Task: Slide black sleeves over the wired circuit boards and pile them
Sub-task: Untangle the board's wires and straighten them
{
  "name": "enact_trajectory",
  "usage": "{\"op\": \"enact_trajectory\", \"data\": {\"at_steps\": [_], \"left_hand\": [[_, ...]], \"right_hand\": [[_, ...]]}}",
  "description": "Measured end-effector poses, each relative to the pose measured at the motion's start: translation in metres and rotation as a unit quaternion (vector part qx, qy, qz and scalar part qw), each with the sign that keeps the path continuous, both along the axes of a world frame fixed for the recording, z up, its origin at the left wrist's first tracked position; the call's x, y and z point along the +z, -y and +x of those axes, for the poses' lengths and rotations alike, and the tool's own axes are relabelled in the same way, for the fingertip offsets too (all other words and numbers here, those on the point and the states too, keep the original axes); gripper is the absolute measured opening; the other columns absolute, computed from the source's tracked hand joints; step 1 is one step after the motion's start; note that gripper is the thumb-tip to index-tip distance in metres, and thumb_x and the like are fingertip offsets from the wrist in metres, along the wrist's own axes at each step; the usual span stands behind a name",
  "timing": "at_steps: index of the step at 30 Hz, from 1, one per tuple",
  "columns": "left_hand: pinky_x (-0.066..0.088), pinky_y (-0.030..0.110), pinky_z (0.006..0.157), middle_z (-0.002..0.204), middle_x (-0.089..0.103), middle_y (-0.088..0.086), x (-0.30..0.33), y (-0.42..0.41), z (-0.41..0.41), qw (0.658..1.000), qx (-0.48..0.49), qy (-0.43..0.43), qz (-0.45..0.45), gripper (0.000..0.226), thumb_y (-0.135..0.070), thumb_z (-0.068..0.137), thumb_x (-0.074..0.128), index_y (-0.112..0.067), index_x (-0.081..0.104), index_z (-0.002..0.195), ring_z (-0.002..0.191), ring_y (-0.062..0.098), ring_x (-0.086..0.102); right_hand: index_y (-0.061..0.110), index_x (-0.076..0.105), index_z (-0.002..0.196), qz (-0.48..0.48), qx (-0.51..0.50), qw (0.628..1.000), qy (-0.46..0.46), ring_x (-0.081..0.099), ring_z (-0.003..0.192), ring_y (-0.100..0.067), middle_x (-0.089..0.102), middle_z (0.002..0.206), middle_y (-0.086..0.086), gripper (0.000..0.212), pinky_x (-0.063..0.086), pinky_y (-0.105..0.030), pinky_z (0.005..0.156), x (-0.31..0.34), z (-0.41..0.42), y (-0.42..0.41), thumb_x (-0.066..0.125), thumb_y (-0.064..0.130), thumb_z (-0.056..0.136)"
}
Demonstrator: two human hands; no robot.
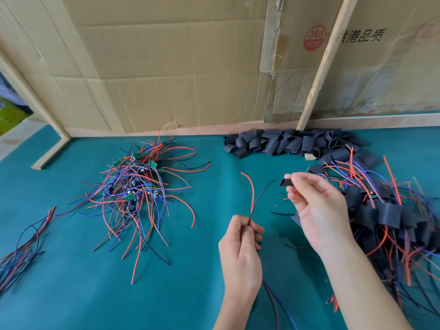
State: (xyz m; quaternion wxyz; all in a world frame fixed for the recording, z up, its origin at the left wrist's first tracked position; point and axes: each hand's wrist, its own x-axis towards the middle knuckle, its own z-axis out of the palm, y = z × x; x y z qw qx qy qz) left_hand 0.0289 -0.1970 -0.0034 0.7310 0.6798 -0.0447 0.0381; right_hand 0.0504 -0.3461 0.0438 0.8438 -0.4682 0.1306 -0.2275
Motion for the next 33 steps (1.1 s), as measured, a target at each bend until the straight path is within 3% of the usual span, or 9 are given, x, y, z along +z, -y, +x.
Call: {"op": "enact_trajectory", "data": {"at_steps": [2, 4, 6, 15, 19, 25, 33], "left_hand": [[0.047, 0.022, 0.063, 0.078, 0.069, -0.002, 0.000, 0.000, -0.001, 1.000, -0.005, 0.000, 0.010, 0.022, -0.016, 0.088, 0.041, -0.023, 0.057, 0.075, 0.068, 0.011, 0.058], [0.047, 0.021, 0.063, 0.078, 0.070, -0.002, -0.001, 0.000, 0.000, 1.000, -0.008, 0.000, 0.011, 0.022, -0.016, 0.088, 0.041, -0.024, 0.057, 0.075, 0.067, 0.010, 0.058], [0.047, 0.021, 0.062, 0.078, 0.070, -0.001, -0.001, 0.000, 0.000, 1.000, -0.007, 0.002, 0.011, 0.022, -0.016, 0.088, 0.041, -0.024, 0.057, 0.075, 0.067, 0.010, 0.058], [0.048, 0.022, 0.062, 0.077, 0.069, -0.003, -0.002, -0.001, 0.000, 0.999, -0.019, 0.009, 0.040, 0.021, -0.016, 0.089, 0.041, -0.023, 0.056, 0.075, 0.067, 0.011, 0.058], [0.046, 0.038, 0.060, 0.071, 0.062, 0.000, -0.002, 0.003, -0.003, 0.987, -0.065, 0.063, 0.130, 0.022, -0.016, 0.094, 0.042, -0.025, 0.054, 0.079, 0.062, 0.022, 0.053], [0.034, 0.025, 0.055, 0.071, 0.055, -0.006, -0.004, 0.006, -0.003, 0.973, -0.069, 0.112, 0.188, 0.022, -0.016, 0.095, 0.044, -0.033, 0.058, 0.094, 0.058, 0.007, 0.040], [0.038, 0.023, 0.061, 0.078, 0.059, -0.013, -0.006, 0.009, -0.002, 0.970, -0.054, 0.101, 0.213, 0.031, -0.014, 0.092, 0.046, -0.028, 0.072, 0.102, 0.065, 0.004, 0.049]], "right_hand": [[0.014, 0.078, 0.077, 0.018, 0.000, 1.000, -0.006, 0.071, 0.075, -0.014, 0.078, 0.096, -0.010, 0.014, 0.058, -0.019, 0.071, -0.001, 0.001, 0.000, 0.074, 0.005, 0.086], [0.009, 0.076, 0.088, 0.029, 0.020, 0.999, -0.002, 0.072, 0.076, -0.016, 0.077, 0.092, -0.007, 0.008, 0.058, -0.018, 0.071, -0.001, 0.001, 0.000, 0.075, 0.005, 0.081], [0.006, 0.074, 0.095, 0.025, 0.043, 0.999, 0.008, 0.073, 0.075, -0.017, 0.076, 0.087, -0.006, 0.021, 0.058, -0.019, 0.070, -0.001, 0.001, 0.000, 0.077, 0.007, 0.075], [0.014, 0.080, 0.087, -0.010, 0.037, 0.999, -0.007, 0.068, 0.066, -0.012, 0.074, 0.080, -0.002, 0.018, 0.055, -0.017, 0.060, 0.002, -0.002, 0.000, 0.082, 0.017, 0.069], [0.015, 0.079, 0.084, -0.013, 0.028, 1.000, -0.008, 0.064, 0.060, -0.010, 0.073, 0.079, -0.002, 0.016, 0.053, -0.017, 0.055, 0.002, -0.001, -0.004, 0.081, 0.015, 0.069], [0.012, 0.075, 0.089, -0.027, -0.021, 0.999, 0.006, 0.059, 0.059, -0.011, 0.070, 0.075, -0.001, 0.018, 0.050, -0.017, 0.055, 0.004, -0.002, 0.004, 0.080, 0.014, 0.071], [0.021, 0.080, 0.085, -0.149, -0.020, 0.987, 0.049, 0.053, 0.058, -0.013, 0.071, 0.073, 0.001, 0.011, 0.045, -0.019, 0.057, 0.013, -0.009, 0.020, 0.082, 0.016, 0.074]]}}
